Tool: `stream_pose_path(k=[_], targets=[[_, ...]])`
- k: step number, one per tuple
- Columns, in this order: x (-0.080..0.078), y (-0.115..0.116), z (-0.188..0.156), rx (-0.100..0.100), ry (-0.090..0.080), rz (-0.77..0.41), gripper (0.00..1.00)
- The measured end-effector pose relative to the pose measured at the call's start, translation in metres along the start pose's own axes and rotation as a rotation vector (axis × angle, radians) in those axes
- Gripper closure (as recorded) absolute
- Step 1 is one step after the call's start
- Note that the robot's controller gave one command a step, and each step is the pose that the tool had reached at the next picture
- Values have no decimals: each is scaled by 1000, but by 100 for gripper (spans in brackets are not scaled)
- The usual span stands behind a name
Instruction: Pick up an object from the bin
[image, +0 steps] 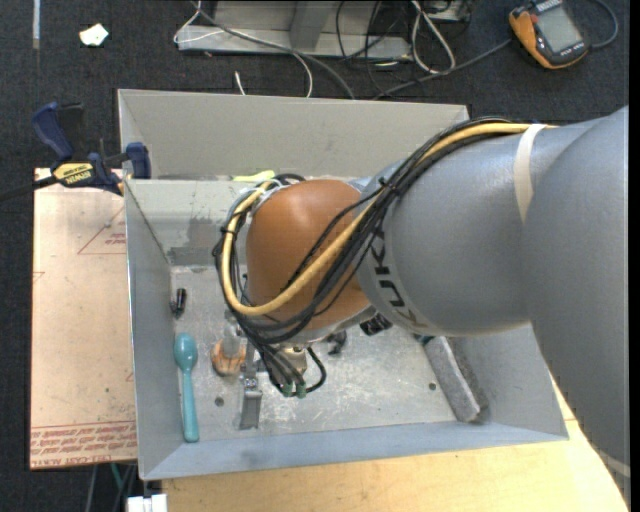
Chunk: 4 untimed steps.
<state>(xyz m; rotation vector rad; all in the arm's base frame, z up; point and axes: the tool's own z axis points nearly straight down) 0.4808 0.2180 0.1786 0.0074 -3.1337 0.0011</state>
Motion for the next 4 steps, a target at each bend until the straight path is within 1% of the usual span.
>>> stream_pose_path(k=[1, 2, 3, 4], targets=[[-2, -1, -4, -2, -7, 5, 0], [-55, -55, 19, -3, -8, 18, 0], [-53, -65, 53, -7, -8, 84, 0], [-49, -55, -8, -4, -8, 24, 0]])
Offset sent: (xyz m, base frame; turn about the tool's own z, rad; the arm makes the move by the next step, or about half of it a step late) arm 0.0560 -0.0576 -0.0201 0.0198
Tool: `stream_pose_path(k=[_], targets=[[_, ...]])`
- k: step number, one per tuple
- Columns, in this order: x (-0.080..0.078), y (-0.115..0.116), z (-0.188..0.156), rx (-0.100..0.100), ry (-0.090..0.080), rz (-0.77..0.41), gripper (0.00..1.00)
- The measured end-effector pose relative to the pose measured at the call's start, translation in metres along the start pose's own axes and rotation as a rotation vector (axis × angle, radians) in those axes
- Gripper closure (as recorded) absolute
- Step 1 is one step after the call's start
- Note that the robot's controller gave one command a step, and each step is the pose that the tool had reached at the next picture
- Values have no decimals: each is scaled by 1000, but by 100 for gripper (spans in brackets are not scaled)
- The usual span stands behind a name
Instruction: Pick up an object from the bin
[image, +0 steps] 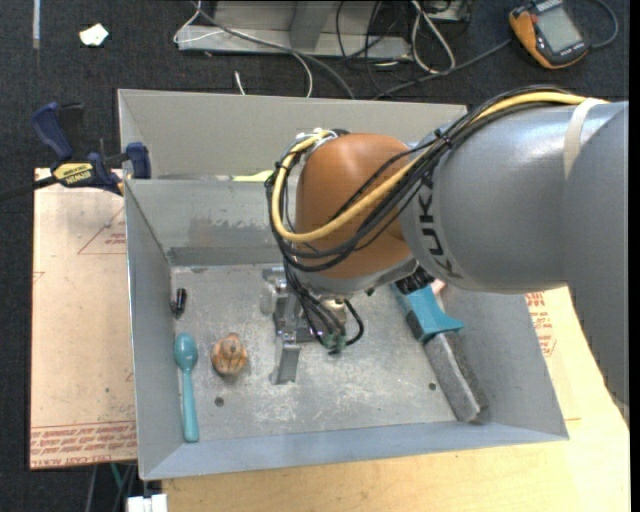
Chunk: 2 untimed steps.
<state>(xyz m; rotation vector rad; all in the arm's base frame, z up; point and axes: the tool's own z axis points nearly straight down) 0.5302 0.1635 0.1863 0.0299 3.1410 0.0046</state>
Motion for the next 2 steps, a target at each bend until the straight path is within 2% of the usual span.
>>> stream_pose_path(k=[1, 2], targets=[[3, -1, -31, -2, -3, 9, 0], [-29, 1, -95, -2, -4, 13, 0]])
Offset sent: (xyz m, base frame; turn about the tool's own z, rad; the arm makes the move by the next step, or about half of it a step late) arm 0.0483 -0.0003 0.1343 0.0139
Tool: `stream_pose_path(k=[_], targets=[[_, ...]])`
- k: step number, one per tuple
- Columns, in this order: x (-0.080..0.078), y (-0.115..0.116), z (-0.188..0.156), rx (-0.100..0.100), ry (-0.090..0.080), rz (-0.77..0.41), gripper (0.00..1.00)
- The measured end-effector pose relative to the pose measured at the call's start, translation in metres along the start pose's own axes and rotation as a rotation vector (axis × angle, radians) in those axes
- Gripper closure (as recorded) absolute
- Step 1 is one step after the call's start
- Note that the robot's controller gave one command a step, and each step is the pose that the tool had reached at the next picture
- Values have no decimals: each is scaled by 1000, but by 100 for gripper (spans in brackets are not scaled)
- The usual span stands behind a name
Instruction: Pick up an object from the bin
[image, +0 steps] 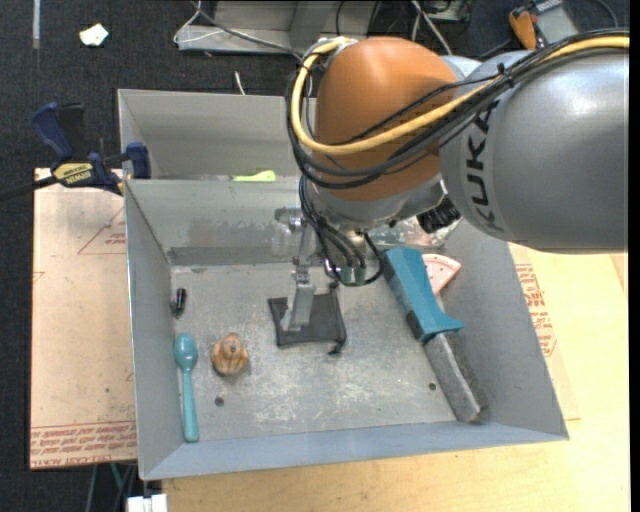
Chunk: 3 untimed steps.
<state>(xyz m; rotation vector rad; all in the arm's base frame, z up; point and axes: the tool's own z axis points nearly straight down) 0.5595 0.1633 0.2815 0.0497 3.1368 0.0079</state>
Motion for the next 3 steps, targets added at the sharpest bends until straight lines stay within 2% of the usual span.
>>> stream_pose_path(k=[1, 2, 3], targets=[[-20, -40, 51, 0, 0, -26, 0], [-11, -97, 126, -6, -14, -17, 0], [-70, -123, 198, -4, -16, -140, 0]])
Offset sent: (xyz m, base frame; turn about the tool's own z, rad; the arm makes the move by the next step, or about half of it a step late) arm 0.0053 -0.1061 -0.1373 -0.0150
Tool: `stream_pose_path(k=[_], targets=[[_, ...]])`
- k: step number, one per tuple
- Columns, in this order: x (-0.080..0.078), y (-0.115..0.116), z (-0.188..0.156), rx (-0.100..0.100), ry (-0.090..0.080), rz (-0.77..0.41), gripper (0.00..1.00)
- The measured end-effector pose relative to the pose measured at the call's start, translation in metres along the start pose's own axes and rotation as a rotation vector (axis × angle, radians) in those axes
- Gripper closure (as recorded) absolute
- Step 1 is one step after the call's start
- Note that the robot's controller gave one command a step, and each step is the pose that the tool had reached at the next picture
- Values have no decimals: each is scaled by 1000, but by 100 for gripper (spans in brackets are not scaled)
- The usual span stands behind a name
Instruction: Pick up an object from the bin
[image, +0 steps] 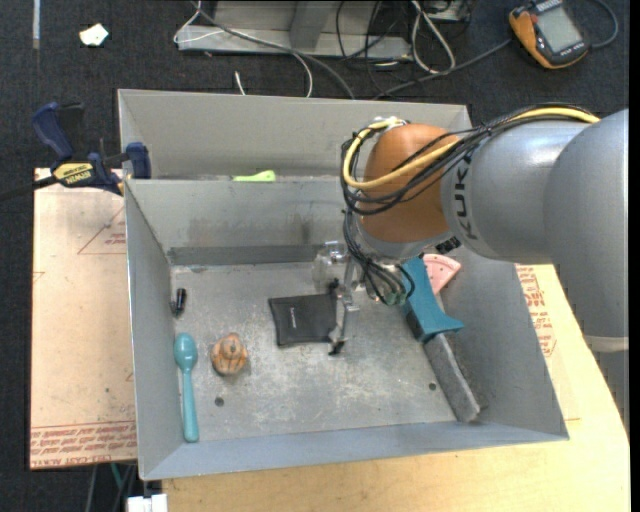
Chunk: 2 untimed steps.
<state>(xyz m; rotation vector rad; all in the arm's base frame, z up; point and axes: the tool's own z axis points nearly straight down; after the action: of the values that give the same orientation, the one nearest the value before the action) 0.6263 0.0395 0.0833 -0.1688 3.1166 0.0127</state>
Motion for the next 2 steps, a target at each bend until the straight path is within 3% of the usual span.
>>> stream_pose_path(k=[1, 2], targets=[[25, 9, 10, 0, -2, 233, 100], [25, 9, 10, 0, -1, 233, 100]])
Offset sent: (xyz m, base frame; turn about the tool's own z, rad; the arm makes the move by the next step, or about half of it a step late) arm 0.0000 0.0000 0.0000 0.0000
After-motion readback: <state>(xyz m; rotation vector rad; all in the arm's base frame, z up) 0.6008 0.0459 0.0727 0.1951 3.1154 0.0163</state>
